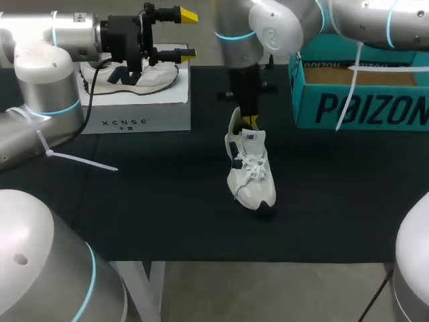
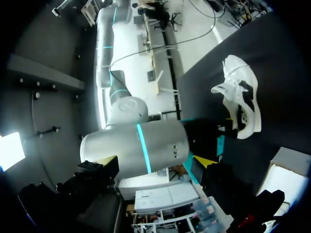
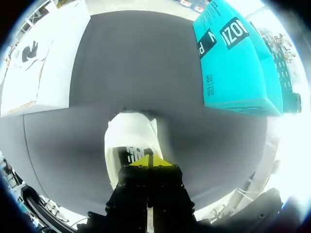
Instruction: Take the shoe out of the shoebox, open the shoe tongue, remove and reinsert the insole, then place the shoe into the shoebox
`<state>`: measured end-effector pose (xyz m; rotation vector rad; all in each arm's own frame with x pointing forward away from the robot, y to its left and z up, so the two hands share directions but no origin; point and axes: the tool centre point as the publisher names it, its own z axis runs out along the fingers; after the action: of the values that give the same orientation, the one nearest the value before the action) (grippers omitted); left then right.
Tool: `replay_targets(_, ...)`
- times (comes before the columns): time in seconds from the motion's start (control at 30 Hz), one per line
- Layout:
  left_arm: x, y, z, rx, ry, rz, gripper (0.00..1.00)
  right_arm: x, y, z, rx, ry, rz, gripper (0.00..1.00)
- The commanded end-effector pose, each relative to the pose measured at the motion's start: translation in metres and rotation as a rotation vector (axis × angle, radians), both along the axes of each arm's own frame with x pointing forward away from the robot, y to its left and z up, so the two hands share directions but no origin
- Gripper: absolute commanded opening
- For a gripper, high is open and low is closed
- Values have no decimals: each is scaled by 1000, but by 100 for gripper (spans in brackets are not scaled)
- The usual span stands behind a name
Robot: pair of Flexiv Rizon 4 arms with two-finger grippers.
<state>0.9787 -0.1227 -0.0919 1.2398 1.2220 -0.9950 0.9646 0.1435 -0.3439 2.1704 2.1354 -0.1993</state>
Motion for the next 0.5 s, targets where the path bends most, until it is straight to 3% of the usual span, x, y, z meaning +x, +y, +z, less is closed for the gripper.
replay_targets(0.03, 1, 0, 0, 3, -1, -2, 100, -6, 1, 1, 32, -27, 8, 0)
replay_targets(0.27, 1, 0, 0, 3, -1, -2, 100, -7, 6, -8, 37, -25, 8, 0)
replay_targets(0.5, 1, 0, 0, 3, -1, -2, 100, -8, 4, -29, 63, -26, -7, 0)
